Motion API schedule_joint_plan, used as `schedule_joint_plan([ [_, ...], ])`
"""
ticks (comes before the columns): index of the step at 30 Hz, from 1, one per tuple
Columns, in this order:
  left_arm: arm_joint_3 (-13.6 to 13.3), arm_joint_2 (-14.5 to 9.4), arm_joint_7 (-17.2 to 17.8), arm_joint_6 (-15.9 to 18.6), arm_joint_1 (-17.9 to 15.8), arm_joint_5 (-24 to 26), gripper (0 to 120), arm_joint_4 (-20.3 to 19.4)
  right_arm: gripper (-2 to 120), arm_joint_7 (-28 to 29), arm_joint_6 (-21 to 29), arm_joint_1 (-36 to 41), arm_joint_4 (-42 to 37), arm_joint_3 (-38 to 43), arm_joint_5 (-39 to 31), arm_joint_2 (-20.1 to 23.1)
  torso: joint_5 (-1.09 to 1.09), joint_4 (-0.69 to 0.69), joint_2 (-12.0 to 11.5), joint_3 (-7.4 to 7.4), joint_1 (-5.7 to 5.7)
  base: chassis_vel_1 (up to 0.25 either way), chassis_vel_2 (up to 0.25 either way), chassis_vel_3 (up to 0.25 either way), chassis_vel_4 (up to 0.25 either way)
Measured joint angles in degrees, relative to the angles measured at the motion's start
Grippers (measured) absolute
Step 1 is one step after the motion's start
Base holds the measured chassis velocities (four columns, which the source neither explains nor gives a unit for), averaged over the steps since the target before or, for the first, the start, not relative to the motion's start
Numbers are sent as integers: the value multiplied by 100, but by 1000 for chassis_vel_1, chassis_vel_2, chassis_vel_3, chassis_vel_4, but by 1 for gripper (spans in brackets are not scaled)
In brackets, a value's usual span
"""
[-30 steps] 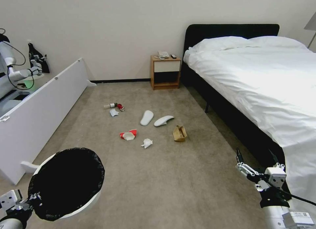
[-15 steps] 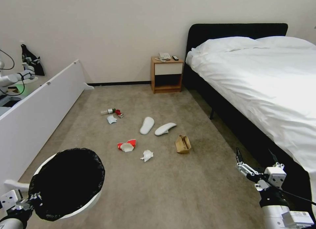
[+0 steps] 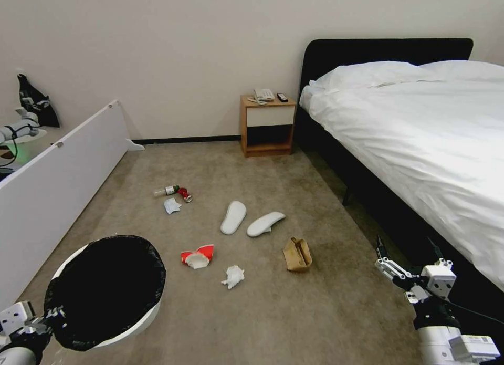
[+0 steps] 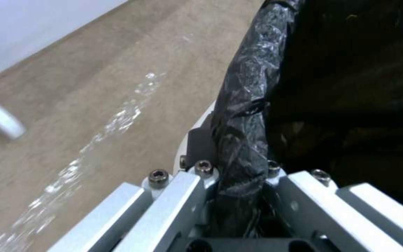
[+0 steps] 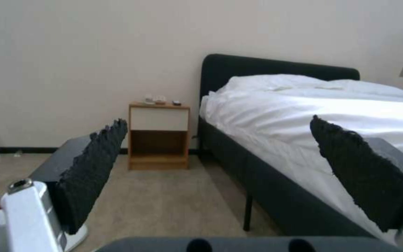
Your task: Pick up the trash bin and place the garbage on the floor into it.
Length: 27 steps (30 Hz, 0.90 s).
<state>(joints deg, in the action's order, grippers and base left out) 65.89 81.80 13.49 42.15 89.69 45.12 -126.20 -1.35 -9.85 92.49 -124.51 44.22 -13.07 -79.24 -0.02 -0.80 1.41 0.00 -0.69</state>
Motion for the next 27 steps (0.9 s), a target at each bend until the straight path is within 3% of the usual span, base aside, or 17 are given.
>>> schedule_joint_plan([
  [15,4,15,-13,0,23,1,2,-31,100,-50,-67,18,-16,-4,3,-5,1,1,0,0,0,-206,201,196,-194],
  [21,18,16,-18,-2,30,1,2,-36,100,-91,-87,22,-15,-26,5,-11,2,0,0,0,-1,-123,152,120,-126],
  [27,36,21,-26,-2,43,0,2,-42,100,-119,-99,32,-16,-31,17,-14,2,2,0,-1,0,-11,12,15,-18],
])
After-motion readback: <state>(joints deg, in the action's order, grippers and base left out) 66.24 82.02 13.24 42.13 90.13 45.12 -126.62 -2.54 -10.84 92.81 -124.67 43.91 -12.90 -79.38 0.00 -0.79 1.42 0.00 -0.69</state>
